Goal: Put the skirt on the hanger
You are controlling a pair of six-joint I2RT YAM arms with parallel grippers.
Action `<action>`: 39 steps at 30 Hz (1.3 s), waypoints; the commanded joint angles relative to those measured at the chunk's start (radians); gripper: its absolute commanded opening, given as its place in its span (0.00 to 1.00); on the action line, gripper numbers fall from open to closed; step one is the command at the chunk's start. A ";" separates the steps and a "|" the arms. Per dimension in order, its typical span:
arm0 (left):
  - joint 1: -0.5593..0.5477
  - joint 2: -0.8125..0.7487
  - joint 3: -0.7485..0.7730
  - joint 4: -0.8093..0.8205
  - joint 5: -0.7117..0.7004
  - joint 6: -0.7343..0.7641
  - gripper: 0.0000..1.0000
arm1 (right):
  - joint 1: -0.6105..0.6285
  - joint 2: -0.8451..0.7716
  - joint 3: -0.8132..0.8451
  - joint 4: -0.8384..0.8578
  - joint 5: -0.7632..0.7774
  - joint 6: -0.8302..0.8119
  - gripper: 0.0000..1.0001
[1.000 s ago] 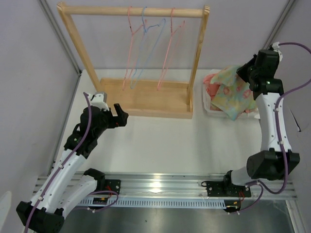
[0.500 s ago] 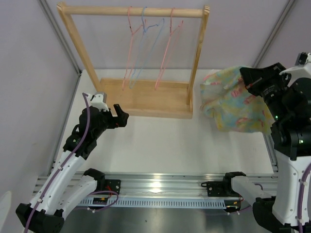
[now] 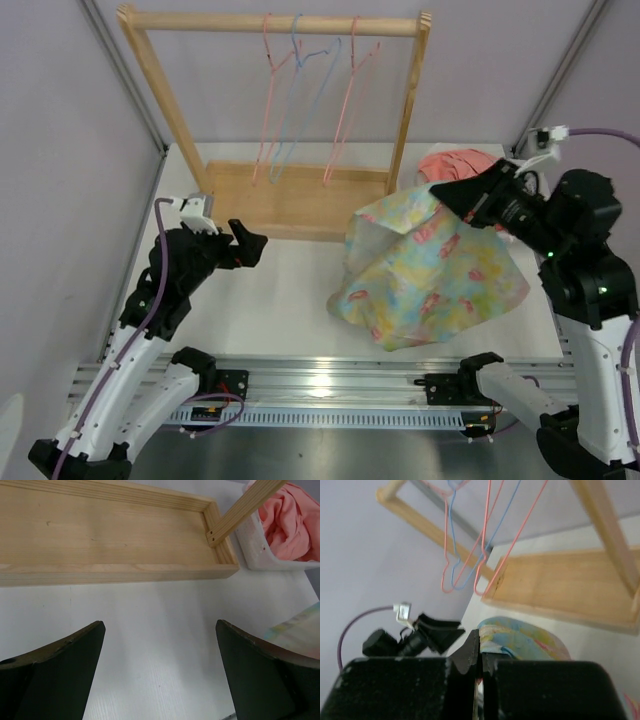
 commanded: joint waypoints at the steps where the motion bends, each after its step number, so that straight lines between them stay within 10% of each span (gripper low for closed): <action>1: 0.005 -0.029 0.019 0.045 0.068 -0.030 0.99 | 0.148 0.008 -0.152 0.078 0.069 0.012 0.00; 7: 0.005 -0.037 0.002 0.037 0.097 -0.047 0.96 | 0.420 0.143 -0.347 0.232 0.294 -0.007 0.00; 21: 0.005 0.017 0.097 -0.024 -0.006 -0.041 0.92 | 0.685 0.487 0.268 0.106 0.357 -0.175 0.00; 29: 0.005 0.034 0.165 -0.109 -0.051 -0.032 0.91 | 0.721 0.128 -0.403 0.108 0.521 0.073 0.02; 31: 0.003 0.035 0.165 -0.122 -0.046 -0.030 0.91 | 0.693 0.010 -0.573 0.088 0.512 0.144 0.06; 35: 0.005 0.057 0.140 -0.122 -0.031 -0.041 0.91 | 0.678 -0.153 -0.906 0.033 0.532 0.323 0.56; 39: 0.005 0.139 0.088 -0.064 -0.017 -0.087 0.90 | 0.653 -0.265 -0.940 0.034 0.558 0.338 0.78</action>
